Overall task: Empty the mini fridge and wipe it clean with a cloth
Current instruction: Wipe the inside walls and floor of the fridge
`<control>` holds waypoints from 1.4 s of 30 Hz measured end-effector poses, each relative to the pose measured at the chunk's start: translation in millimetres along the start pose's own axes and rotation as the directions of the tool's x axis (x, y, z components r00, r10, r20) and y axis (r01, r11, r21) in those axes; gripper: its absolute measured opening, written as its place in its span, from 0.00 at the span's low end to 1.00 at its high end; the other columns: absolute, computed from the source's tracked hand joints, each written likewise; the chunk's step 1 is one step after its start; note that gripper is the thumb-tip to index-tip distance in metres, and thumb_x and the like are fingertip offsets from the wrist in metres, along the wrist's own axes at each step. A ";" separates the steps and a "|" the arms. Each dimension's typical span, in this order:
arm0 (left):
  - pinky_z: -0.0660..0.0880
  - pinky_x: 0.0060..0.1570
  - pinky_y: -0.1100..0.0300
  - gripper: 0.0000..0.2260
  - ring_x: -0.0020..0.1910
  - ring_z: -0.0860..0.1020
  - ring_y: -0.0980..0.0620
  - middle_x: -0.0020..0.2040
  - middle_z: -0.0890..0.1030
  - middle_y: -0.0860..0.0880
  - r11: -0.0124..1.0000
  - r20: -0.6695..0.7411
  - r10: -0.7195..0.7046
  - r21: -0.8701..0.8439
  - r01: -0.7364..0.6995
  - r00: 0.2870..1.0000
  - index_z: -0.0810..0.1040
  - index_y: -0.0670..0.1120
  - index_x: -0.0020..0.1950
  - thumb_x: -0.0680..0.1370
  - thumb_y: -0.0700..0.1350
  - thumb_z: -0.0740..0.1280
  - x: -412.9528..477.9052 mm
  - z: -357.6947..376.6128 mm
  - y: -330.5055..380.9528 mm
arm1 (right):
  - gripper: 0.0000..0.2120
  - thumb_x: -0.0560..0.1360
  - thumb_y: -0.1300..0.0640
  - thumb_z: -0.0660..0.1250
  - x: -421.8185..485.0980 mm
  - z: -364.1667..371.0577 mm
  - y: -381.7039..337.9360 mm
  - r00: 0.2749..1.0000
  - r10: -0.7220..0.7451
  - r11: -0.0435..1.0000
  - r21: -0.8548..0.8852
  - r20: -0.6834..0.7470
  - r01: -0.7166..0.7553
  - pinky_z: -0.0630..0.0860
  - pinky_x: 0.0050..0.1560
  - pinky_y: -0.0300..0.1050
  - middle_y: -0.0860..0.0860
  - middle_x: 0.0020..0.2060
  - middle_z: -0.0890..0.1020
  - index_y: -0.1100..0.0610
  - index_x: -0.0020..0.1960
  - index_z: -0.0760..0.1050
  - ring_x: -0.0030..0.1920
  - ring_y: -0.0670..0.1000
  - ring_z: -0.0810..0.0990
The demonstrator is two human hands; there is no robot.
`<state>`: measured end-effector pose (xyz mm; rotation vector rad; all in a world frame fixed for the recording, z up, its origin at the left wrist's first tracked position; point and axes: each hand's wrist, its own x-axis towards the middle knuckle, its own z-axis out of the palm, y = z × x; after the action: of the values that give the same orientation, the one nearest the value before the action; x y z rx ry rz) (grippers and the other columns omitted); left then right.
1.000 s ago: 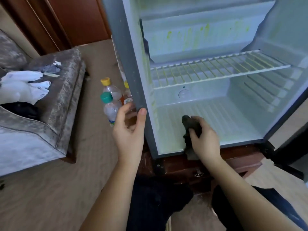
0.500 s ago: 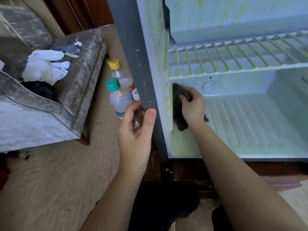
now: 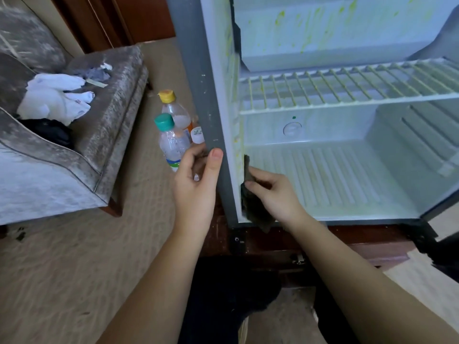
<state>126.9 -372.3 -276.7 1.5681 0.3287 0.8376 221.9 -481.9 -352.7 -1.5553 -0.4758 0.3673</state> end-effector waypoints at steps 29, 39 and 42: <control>0.64 0.33 0.64 0.11 0.31 0.67 0.63 0.31 0.72 0.62 0.998 0.025 0.028 0.054 -0.029 0.999 0.73 0.57 0.39 0.73 0.62 0.65 7.9 -5.1 -19.2 | 0.12 0.73 0.66 0.58 102.4 0.4 38.8 0.987 -0.160 0.585 -0.808 -0.035 0.066 0.64 0.41 0.43 0.57 0.49 0.79 0.62 0.52 0.77 0.51 0.59 0.76; 0.72 0.47 0.64 0.17 0.43 0.76 0.61 0.42 0.79 0.56 0.998 0.001 0.032 0.050 -0.032 0.999 0.76 0.47 0.48 0.72 0.60 0.64 3.7 -1.6 -10.6 | 0.06 0.72 0.66 0.64 -16.6 -7.6 22.6 0.936 -0.215 0.495 -0.795 0.280 0.351 0.74 0.44 0.47 0.51 0.41 0.82 0.60 0.41 0.80 0.49 0.57 0.76; 0.72 0.50 0.58 0.17 0.45 0.76 0.58 0.45 0.80 0.54 0.999 -0.014 0.006 0.037 -0.006 1.000 0.76 0.48 0.48 0.72 0.61 0.65 1.8 0.1 -9.7 | 0.07 0.70 0.67 0.67 -32.2 -8.2 27.9 0.917 -0.287 0.504 -0.770 0.276 0.390 0.77 0.41 0.46 0.50 0.41 0.83 0.59 0.42 0.82 0.47 0.57 0.77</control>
<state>130.6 -369.3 -285.4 1.5984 0.3517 0.8520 200.4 -505.6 -382.1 -2.2858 -1.1504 -0.1290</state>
